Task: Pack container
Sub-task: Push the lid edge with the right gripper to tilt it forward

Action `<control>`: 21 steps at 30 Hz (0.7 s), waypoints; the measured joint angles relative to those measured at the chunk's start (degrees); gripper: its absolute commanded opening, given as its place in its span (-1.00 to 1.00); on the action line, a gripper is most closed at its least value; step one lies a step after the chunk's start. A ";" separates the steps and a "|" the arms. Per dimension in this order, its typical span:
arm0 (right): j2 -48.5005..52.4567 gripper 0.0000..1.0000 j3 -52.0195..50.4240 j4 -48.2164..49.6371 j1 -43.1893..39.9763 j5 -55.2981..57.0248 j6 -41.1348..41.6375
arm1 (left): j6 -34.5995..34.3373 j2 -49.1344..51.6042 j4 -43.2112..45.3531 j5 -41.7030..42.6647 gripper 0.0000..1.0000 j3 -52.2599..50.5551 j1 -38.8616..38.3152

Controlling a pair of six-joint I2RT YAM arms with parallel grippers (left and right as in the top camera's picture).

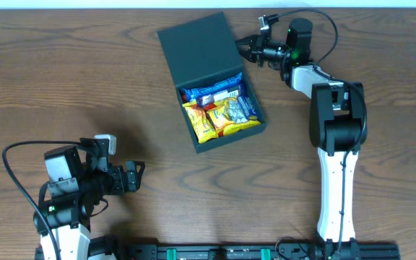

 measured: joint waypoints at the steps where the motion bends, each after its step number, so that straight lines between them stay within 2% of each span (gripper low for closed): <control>1: 0.00 -0.98 0.00 0.35 0.00 -0.33 0.00 | 0.02 0.00 0.00 0.00 0.91 0.00 0.00; 10: 0.00 -0.98 0.00 4.81 1.03 -3.69 0.87 | 0.02 0.00 0.00 0.00 0.91 0.00 0.00; 21: 0.00 -0.98 0.00 15.76 1.14 -9.14 4.74 | 0.00 0.00 0.00 0.00 0.91 0.00 0.00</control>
